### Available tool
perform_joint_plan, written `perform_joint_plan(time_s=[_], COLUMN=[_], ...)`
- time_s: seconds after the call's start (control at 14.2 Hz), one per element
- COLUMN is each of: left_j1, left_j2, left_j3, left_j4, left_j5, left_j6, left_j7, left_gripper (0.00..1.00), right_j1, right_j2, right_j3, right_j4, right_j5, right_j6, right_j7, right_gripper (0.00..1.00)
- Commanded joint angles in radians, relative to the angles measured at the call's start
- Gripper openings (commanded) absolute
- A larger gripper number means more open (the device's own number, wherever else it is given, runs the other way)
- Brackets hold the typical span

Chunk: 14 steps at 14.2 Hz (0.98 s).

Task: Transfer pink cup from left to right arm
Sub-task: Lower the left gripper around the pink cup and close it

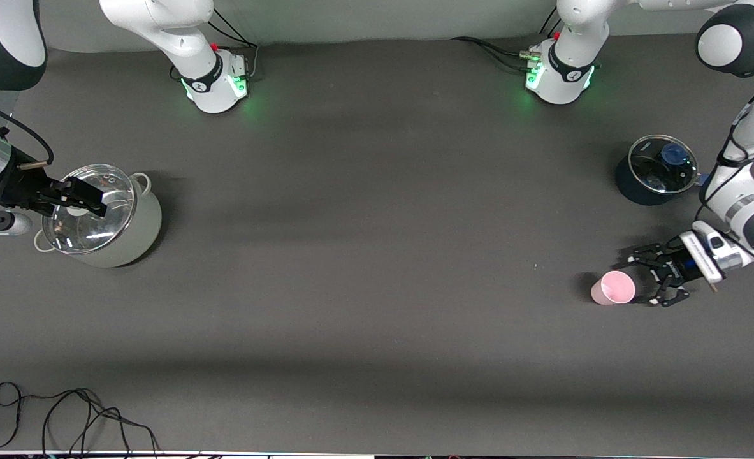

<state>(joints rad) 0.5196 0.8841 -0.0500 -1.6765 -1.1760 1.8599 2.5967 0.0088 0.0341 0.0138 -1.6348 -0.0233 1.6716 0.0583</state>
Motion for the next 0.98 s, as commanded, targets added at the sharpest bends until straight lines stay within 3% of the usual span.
perform_joint_plan(time_s=[0.0, 0.56, 0.7, 0.91], left_j1=[-0.013, -0.058, -0.064, -0.063], left_j2=[-0.010, 0.007, 0.007, 0.007], left_j3=[-0.013, -0.016, -0.016, -0.018], left_j4=[-0.035, -0.054, -0.054, -0.054], left_j5=[-0.040, -0.135, -0.137, -0.139], left_j6=[0.033, 0.042, 0.042, 0.044], left_j7=[0.028, 0.020, 0.020, 0.017], left_gripper=[1.00, 0.99, 0.77, 0.57], right_j1=[0.000, -0.001, -0.001, -0.001], right_j2=[-0.013, -0.013, -0.013, -0.013], right_j3=[-0.005, -0.005, -0.005, -0.005], right_j4=[-0.008, -0.008, -0.008, -0.008], right_j5=[0.020, 0.020, 0.020, 0.020], right_j6=[0.002, 0.002, 0.002, 0.002], right_j7=[-0.018, -0.018, -0.018, -0.018], right_gripper=[1.00, 1.00, 1.00, 1.00])
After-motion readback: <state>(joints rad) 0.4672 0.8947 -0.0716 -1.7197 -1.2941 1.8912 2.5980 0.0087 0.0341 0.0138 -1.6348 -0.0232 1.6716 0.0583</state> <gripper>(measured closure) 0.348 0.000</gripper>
